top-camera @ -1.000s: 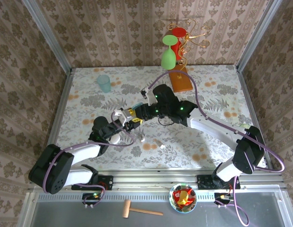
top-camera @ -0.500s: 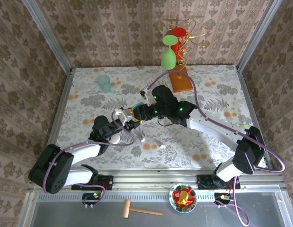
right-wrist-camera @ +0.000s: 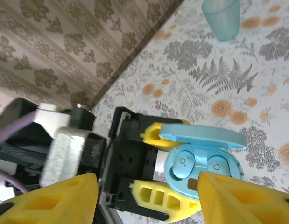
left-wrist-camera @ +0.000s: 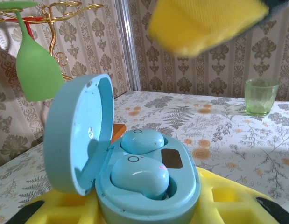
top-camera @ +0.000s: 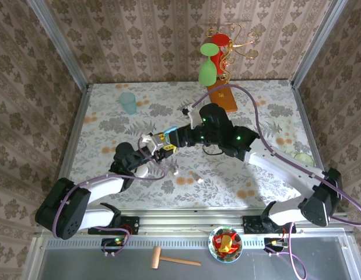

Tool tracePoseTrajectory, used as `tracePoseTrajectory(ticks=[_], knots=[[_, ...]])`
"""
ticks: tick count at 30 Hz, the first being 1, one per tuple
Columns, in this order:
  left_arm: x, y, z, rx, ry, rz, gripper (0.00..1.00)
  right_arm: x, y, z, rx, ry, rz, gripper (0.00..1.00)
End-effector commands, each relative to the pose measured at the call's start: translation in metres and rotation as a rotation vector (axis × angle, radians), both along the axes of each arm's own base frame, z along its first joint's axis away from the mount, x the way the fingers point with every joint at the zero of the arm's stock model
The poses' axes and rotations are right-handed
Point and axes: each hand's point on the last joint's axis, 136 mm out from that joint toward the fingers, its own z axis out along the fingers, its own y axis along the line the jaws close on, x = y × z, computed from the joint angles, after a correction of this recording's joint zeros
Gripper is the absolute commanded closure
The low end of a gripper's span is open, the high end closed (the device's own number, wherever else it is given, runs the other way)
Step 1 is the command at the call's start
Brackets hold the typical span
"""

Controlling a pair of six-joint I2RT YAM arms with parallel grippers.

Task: Insert wireless bluetooth earbuds into charging case

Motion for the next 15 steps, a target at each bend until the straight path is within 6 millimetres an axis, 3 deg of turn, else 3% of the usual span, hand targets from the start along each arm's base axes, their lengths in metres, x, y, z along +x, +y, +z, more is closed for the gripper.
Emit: tracePoseTrajectory(ticks=[1,7,15], knots=[[-0.008,-0.004,0.013,0.017,-0.086,-0.038,0.79,0.009,-0.017,0.009,-0.012,-0.04,-0.081,0.41],[-0.028,-0.008,0.017,0.031,-0.124,-0.138,0.79,0.046,-0.034,-0.019,-0.116,0.072,-0.226,0.4],[-0.017,-0.003,0.025,0.009,-0.089,-0.068,0.79,0.043,-0.023,-0.04,-0.172,0.115,-0.15,0.38]])
